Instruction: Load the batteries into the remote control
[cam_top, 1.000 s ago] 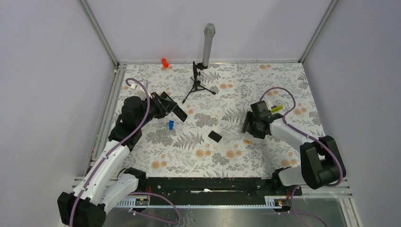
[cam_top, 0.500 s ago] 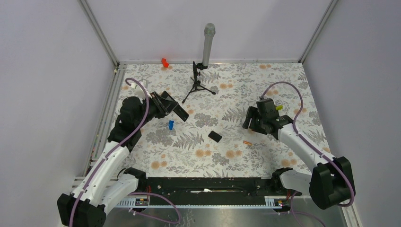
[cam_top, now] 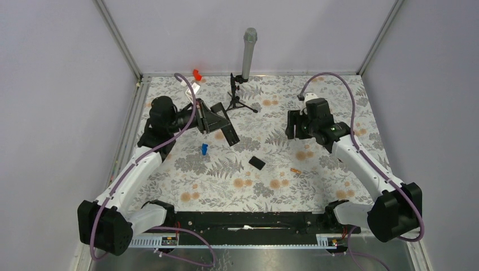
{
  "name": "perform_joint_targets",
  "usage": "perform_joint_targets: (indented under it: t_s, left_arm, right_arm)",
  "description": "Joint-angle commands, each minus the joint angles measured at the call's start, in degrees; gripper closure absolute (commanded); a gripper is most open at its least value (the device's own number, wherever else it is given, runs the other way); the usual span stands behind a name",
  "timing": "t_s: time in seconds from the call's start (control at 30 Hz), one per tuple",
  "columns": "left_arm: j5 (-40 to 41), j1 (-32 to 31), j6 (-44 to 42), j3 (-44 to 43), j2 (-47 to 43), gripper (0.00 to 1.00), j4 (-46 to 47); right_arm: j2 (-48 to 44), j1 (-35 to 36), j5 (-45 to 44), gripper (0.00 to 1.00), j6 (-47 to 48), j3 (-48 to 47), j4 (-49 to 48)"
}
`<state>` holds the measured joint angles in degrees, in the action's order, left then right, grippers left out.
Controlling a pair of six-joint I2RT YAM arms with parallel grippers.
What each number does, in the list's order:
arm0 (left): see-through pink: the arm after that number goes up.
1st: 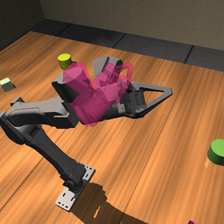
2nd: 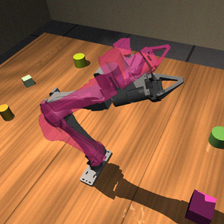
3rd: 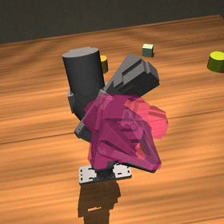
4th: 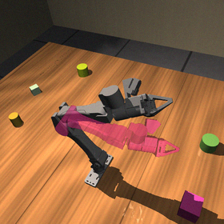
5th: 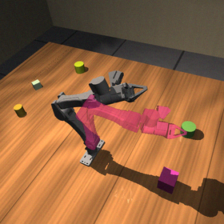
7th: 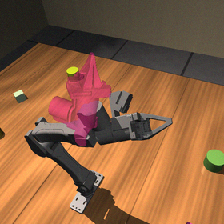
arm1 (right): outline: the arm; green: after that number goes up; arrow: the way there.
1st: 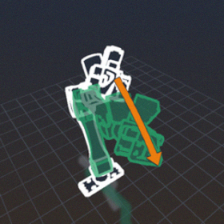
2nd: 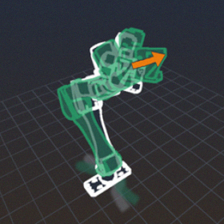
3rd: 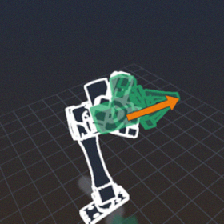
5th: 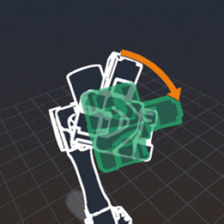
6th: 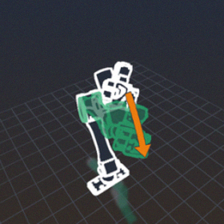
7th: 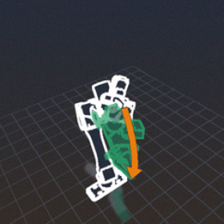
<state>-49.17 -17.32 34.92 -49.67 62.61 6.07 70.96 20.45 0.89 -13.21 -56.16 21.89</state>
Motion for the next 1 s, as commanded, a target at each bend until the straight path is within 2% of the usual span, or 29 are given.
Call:
perform_joint_targets:
  t_s: [0.0,0.17,0.27,0.4,0.57,0.7,0.83,0.97]
  left_arm:
    - [-7.05,2.23,-5.51,-7.55,0.50,1.00,2.11]
    - [-6.11,5.42,0.45,-10.39,3.18,1.00,4.39]
    - [-5.63,6.47,3.99,-10.57,4.87,1.00,7.40]
    - [-3.54,6.99,7.15,-9.56,6.00,1.00,10.74]
    - [-1.23,7.04,8.89,-8.80,6.08,1.00,11.86]
    - [0.76,7.04,7.37,-8.62,5.36,1.00,9.86]
    - [1.76,7.04,5.32,-8.22,4.46,1.00,8.63]
    - [2.48,7.08,4.46,-6.36,3.15,1.00,9.84]
  right_arm:
    - [0.47,3.84,1.94,0.29,17.78,0.08,6.33]
    - [0.92,6.53,-0.22,0.27,37.98,3.65,10.07]
    - [2.59,6.49,-3.23,0.27,43.71,6.97,10.28]
    - [3.54,6.50,-0.40,0.28,46.34,9.30,11.28]
    - [4.16,6.54,8.17,0.28,45.86,9.28,13.35]
    - [5.35,6.89,7.31,0.29,45.97,11.32,10.03]
    - [9.27,7.57,5.45,0.40,44.69,10.63,7.06]
    - [10.59,8.89,3.34,0.41,45.13,11.29,7.34]
